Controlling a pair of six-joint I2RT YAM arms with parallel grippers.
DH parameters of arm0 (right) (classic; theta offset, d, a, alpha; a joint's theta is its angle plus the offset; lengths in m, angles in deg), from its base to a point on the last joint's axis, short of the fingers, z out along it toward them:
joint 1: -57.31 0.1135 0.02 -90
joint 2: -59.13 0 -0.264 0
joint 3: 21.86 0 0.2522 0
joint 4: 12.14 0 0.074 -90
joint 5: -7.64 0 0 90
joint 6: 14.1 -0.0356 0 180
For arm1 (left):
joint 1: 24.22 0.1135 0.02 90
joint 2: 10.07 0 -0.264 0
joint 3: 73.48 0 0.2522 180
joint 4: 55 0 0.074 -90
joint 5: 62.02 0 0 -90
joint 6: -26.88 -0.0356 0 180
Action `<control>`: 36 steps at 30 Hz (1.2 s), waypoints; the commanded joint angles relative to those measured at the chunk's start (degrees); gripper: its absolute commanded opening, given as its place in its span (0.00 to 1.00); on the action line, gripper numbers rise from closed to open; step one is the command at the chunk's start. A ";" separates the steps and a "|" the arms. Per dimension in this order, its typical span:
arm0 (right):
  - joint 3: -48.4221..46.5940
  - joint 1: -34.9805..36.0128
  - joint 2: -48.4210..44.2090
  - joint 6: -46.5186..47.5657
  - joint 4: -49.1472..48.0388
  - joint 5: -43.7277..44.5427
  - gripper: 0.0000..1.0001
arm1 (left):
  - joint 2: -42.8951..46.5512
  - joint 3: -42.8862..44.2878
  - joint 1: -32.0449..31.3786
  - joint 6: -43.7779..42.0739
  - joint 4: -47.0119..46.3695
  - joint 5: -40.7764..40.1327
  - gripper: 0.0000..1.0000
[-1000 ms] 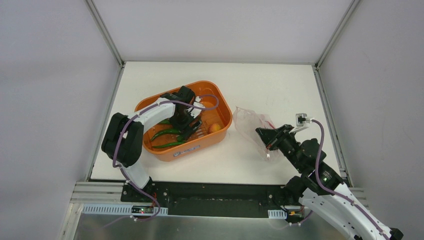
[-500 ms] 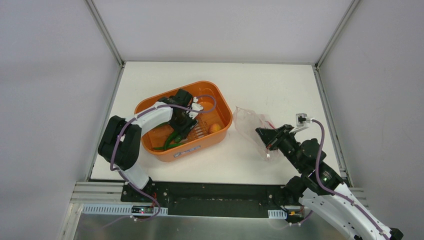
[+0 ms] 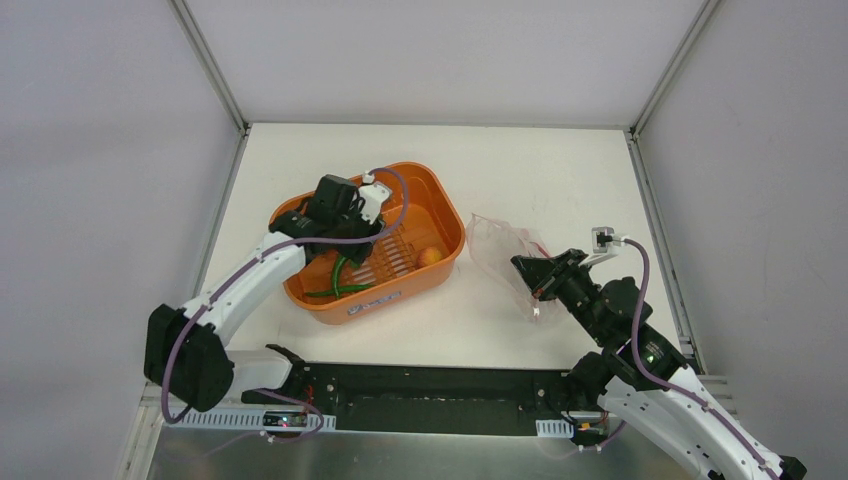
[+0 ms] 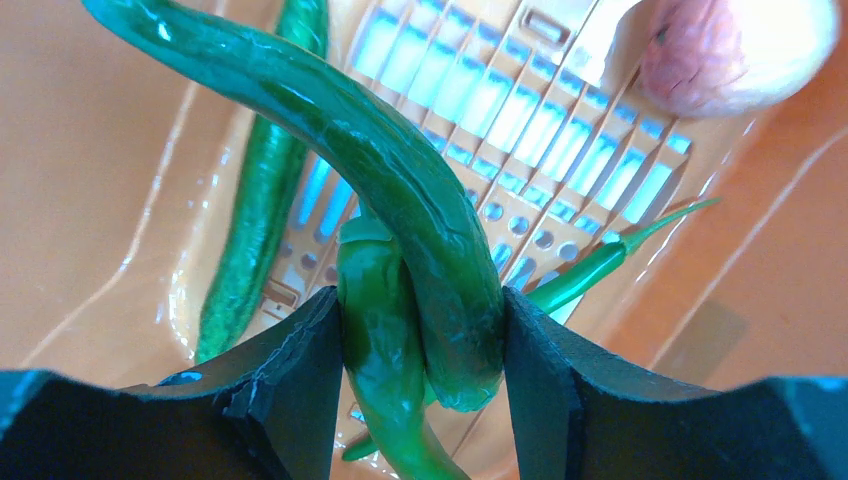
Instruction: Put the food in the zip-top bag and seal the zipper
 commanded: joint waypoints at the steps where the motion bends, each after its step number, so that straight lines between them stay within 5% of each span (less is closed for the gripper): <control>1: -0.47 -0.19 -0.64 -0.71 -1.12 0.81 0.00 | 7.22 -2.50 0.16 3.47 -6.58 0.01 0.10; 13: -0.30 -0.20 -0.69 -0.23 -1.12 1.03 0.00 | 12.82 -5.13 0.24 7.83 -13.01 -0.61 0.10; 29: -0.12 -0.13 0.49 -0.10 -1.93 0.84 0.00 | -14.74 2.36 0.24 25.41 -15.66 -2.74 0.18; 36: 0.38 -0.13 0.55 -0.07 -2.15 1.47 0.00 | -20.98 4.48 0.24 26.49 -13.02 -3.99 0.37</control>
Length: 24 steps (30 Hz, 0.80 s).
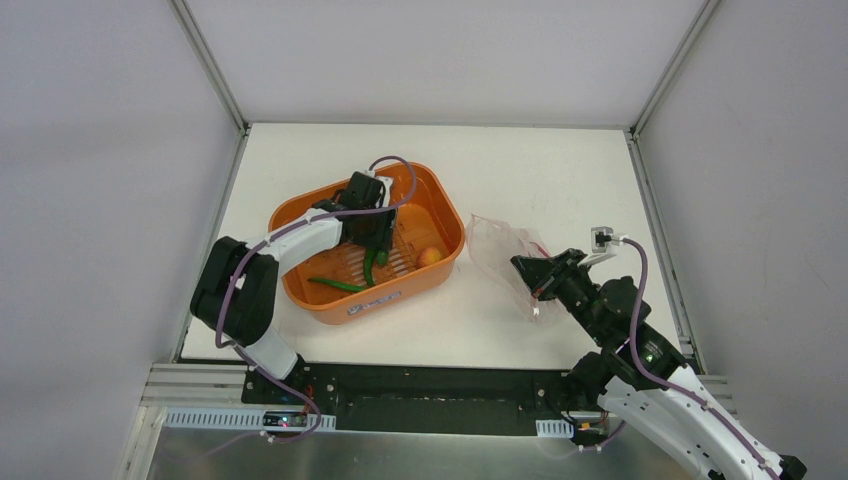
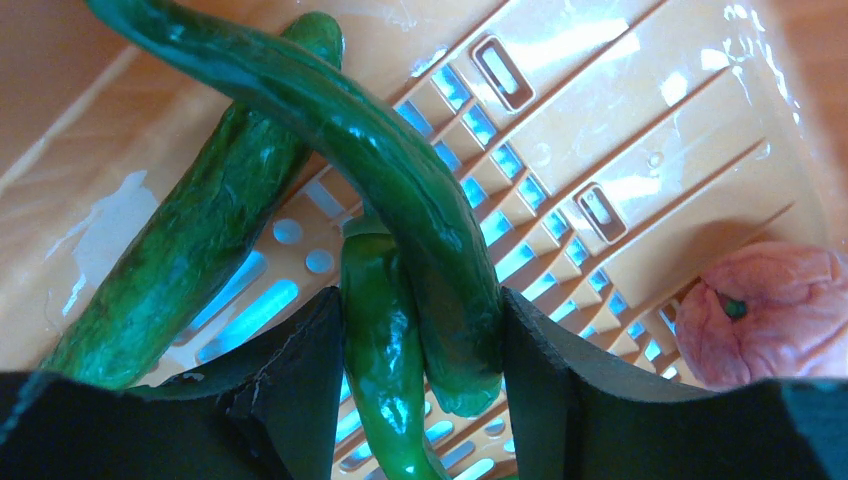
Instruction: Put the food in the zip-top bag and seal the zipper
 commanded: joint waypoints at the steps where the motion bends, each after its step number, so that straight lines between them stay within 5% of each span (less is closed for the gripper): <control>1: 0.34 -0.18 0.29 -0.05 -2.38 1.04 0.00 | -2.82 2.53 0.24 2.62 1.07 -1.24 0.42; 12: 0.43 -0.19 0.62 0.01 -2.41 0.91 0.00 | -2.23 3.57 -2.11 3.65 0.50 -5.35 0.80; 24: 0.60 -0.12 0.79 -0.41 -2.32 0.97 0.00 | -3.84 7.65 -5.67 5.39 -1.88 -10.44 0.73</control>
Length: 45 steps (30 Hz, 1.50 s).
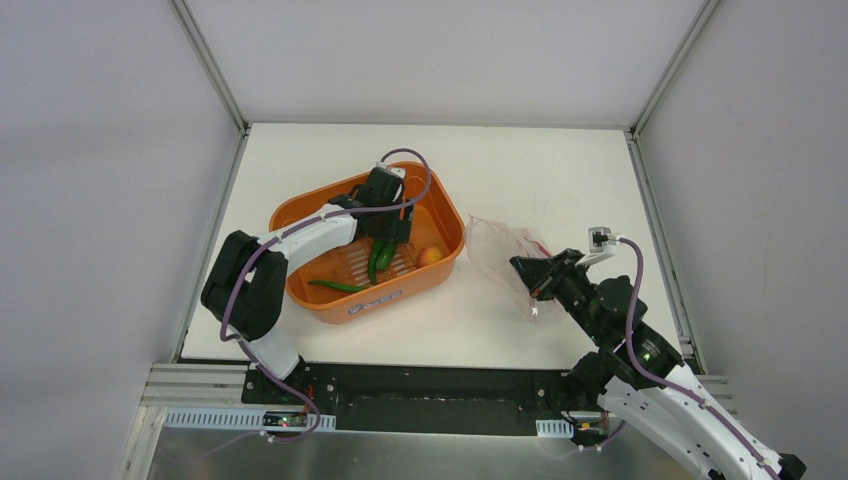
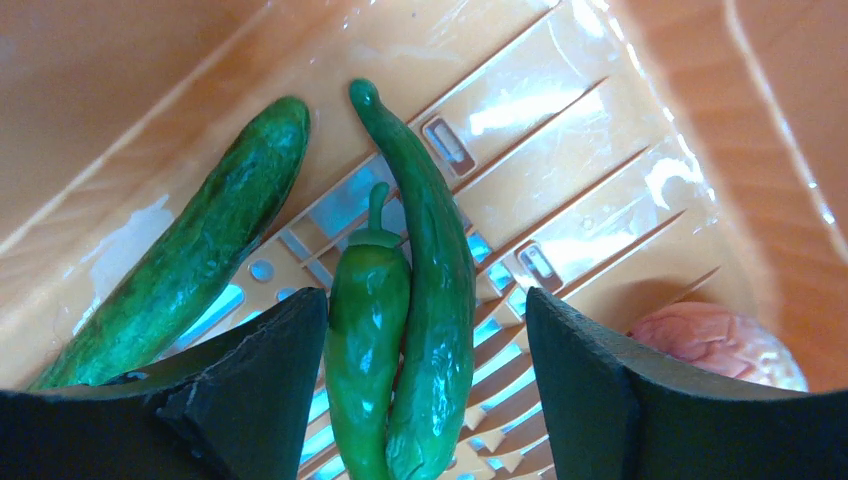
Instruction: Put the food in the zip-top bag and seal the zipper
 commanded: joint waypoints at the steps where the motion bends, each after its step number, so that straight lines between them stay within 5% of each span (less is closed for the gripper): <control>1: -0.03 -0.19 0.27 -0.38 -2.17 0.60 0.00 | -2.20 3.31 -1.05 1.53 -1.22 -2.90 0.71; 9: -0.21 -0.16 0.05 -0.14 -1.44 0.92 0.00 | -7.64 3.94 -2.07 1.78 -1.00 -3.54 0.55; 19: -0.22 -0.11 -0.04 -0.37 -1.46 0.87 0.00 | -3.98 5.50 -4.28 -1.26 3.17 -3.79 0.22; 37: -0.12 -0.17 -0.08 -0.96 -1.62 0.40 0.00 | 20.69 3.26 -4.94 -3.05 4.76 -9.44 0.15; 45: -0.29 -0.17 0.08 -1.32 -2.08 -0.31 0.00 | 31.06 -0.93 -5.02 0.40 -5.78 5.12 0.13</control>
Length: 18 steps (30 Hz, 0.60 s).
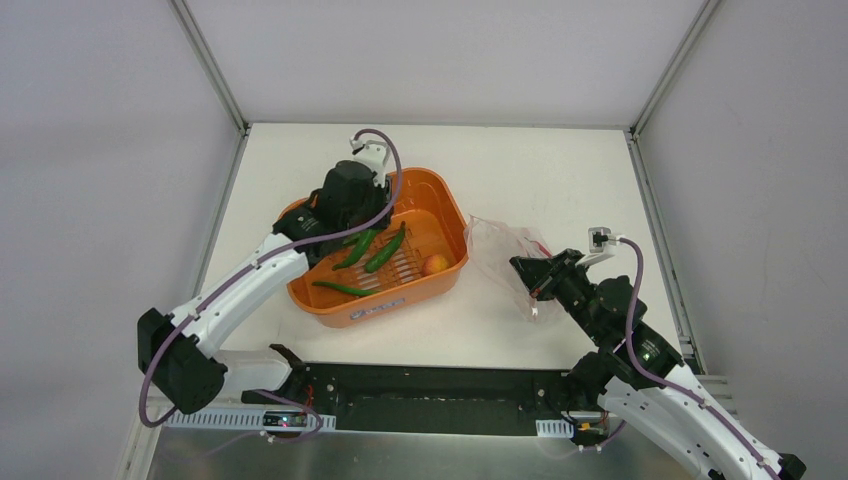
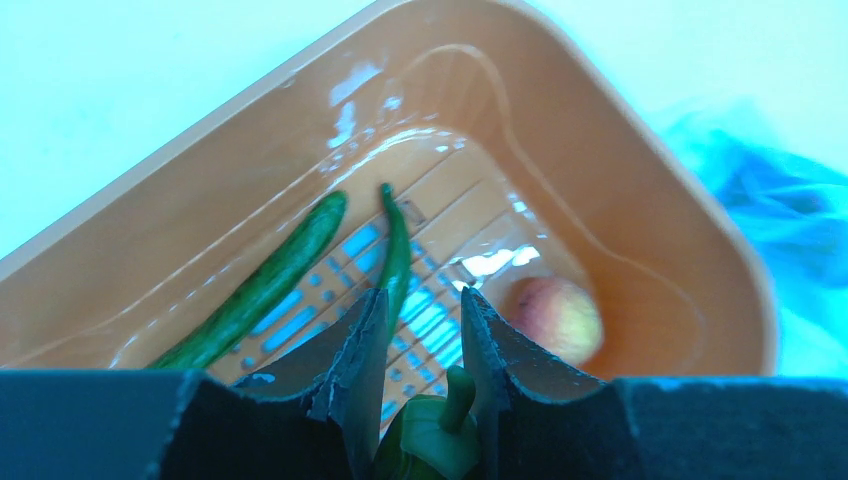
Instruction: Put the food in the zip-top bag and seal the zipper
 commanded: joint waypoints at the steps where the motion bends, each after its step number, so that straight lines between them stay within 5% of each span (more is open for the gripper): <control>1: -0.48 -0.13 0.18 -0.77 -2.27 -0.58 0.00 | 8.48 -2.83 0.00 3.69 -13.63 13.92 0.11; 6: -0.88 -0.20 1.11 -1.52 -4.04 -1.68 0.00 | 12.11 -4.38 -2.22 9.27 -31.21 29.76 0.11; 18: -2.12 -0.19 3.19 -5.19 -7.08 -5.96 0.00 | 4.81 -9.39 -12.20 16.13 -75.66 35.27 0.05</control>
